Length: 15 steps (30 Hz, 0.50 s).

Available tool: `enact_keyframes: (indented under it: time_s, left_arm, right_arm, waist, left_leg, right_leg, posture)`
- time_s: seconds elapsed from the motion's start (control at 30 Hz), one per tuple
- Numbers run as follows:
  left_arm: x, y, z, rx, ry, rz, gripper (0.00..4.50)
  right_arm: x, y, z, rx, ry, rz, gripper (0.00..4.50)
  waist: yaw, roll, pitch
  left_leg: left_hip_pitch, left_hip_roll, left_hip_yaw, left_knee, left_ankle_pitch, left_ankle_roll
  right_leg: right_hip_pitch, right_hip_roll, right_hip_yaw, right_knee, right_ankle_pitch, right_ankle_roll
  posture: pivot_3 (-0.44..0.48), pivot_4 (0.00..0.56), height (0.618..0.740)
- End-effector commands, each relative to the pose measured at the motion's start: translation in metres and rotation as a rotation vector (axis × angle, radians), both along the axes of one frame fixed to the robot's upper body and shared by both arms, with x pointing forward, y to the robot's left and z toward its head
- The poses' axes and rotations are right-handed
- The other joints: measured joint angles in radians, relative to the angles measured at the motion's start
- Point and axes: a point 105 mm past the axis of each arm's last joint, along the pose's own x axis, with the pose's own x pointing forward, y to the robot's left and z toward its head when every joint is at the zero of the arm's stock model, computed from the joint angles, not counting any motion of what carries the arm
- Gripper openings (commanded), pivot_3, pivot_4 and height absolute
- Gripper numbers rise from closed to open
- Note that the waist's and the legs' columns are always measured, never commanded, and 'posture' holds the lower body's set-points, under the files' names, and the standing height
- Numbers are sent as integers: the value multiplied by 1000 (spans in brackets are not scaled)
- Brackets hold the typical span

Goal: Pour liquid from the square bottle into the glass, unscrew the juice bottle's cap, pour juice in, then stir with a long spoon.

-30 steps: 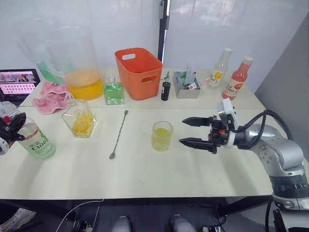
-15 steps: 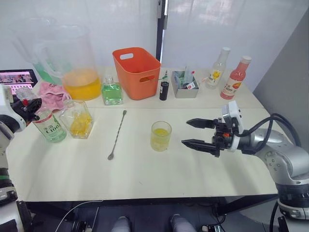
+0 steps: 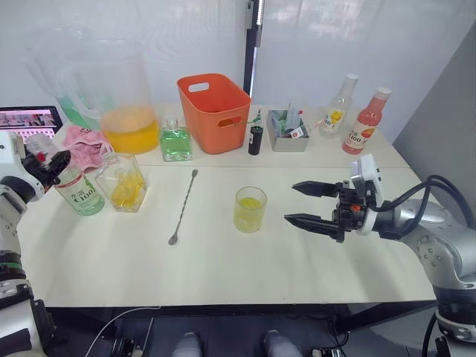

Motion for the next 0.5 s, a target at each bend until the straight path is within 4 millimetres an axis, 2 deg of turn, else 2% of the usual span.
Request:
enact_keyframes:
  time_s: [0.03, 0.07, 0.37, 0.5]
  left_arm:
    - [-7, 4, 27, 4, -112, 15, 4343]
    - [-9, 5, 30, 1, -127, 19, 4473]
    - [-17, -3, 52, -2, -216, -9, 4473]
    - [-24, -14, 77, -23, -330, -49, 4473]
  right_arm:
    - [-3, 0, 12, 1, -52, 6, 4500]
    - [-2, 0, 12, 2, -52, 7, 4500]
    - [0, 2, 12, 5, -52, 17, 4500]
    - [1, 4, 13, 9, -53, 23, 4500]
  waist:
    - [2, 0, 0]
    - [2, 0, 0]
    - [3, 0, 0]
    - [3, 0, 0]
  left_leg:
    - [0, 0, 0, 0, 0, 0]
    - [0, 0, 0, 0, 0, 0]
    - [0, 0, 0, 0, 0, 0]
    - [0, 0, 0, 0, 0, 0]
  right_leg:
    - [0, 0, 0, 0, 0, 0]
    - [0, 0, 0, 0, 0, 0]
    - [0, 0, 0, 0, 0, 0]
    - [0, 0, 0, 0, 0, 0]
  posture:
    - [0, 150, 740]
    - [0, 150, 740]
    - [0, 150, 740]
    - [0, 150, 740]
